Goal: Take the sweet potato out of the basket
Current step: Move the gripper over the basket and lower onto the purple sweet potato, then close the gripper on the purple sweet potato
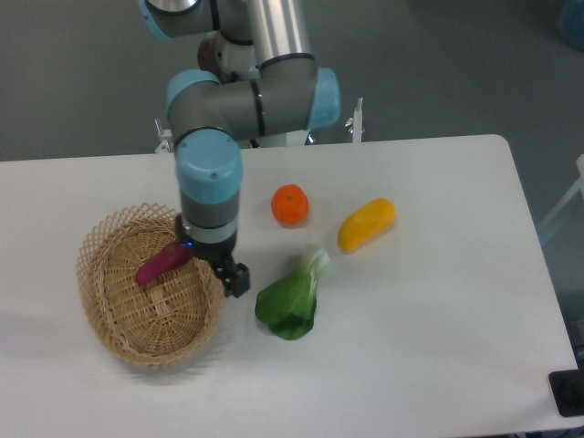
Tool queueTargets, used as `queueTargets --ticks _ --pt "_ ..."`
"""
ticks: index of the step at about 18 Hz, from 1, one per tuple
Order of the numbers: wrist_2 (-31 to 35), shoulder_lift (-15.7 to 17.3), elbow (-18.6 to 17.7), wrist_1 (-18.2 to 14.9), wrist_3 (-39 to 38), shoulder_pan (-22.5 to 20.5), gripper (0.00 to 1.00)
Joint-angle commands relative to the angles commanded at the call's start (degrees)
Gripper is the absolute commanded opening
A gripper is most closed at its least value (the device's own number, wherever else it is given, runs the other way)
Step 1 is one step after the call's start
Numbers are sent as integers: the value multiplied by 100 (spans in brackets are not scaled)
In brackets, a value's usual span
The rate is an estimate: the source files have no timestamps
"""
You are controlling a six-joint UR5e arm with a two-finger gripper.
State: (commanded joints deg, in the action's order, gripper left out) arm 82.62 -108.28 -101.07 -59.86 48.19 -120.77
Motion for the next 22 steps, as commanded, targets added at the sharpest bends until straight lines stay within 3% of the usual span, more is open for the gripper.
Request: queueTargets --ticks 8,12,19,20,22 --pt "35 -290 -430 958 -521 414 100" --pt "53 -290 -659 976 -687 519 100" --pt "53 -431 -686 1064 -1232 607 100" --pt "53 -457 -686 1160 -1267 616 97" --pt "62 -466 -686 1196 -1364 625 73"
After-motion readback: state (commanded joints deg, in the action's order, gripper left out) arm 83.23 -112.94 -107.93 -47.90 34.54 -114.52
